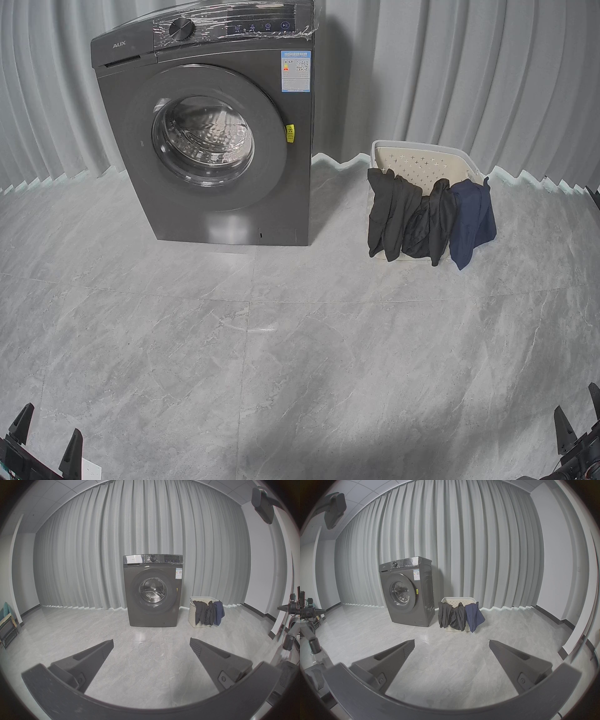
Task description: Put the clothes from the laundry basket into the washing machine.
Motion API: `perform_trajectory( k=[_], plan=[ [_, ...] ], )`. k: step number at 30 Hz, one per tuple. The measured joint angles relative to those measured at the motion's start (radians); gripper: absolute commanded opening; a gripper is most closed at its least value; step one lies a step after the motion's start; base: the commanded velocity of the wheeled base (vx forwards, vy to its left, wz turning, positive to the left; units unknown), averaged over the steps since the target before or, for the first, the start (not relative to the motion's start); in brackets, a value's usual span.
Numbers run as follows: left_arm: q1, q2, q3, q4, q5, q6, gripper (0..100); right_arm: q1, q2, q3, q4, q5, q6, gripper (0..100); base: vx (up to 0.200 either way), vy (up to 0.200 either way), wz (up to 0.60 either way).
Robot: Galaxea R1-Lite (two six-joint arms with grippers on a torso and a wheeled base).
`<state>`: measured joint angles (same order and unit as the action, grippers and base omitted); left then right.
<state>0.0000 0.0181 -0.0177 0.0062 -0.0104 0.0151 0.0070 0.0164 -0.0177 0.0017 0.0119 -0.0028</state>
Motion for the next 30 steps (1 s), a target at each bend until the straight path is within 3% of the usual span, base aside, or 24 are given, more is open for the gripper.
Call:
perform_trajectory(
  k=[9,14,30],
  plan=[
    [0.000,0.000,0.000,0.000,0.000,-0.004,100,0.001,0.000,0.000,0.000,0.001,0.000,100,0.000,0.000,0.00],
    [-0.001,0.000,0.000,-0.001,0.000,-0.017,100,0.001,0.000,0.000,0.000,0.001,0.000,100,0.200,0.000,0.00],
    [-0.002,0.000,0.000,-0.002,0.001,-0.020,100,0.000,0.000,0.000,0.001,0.001,0.000,100,0.200,0.000,0.00]
  ],
)
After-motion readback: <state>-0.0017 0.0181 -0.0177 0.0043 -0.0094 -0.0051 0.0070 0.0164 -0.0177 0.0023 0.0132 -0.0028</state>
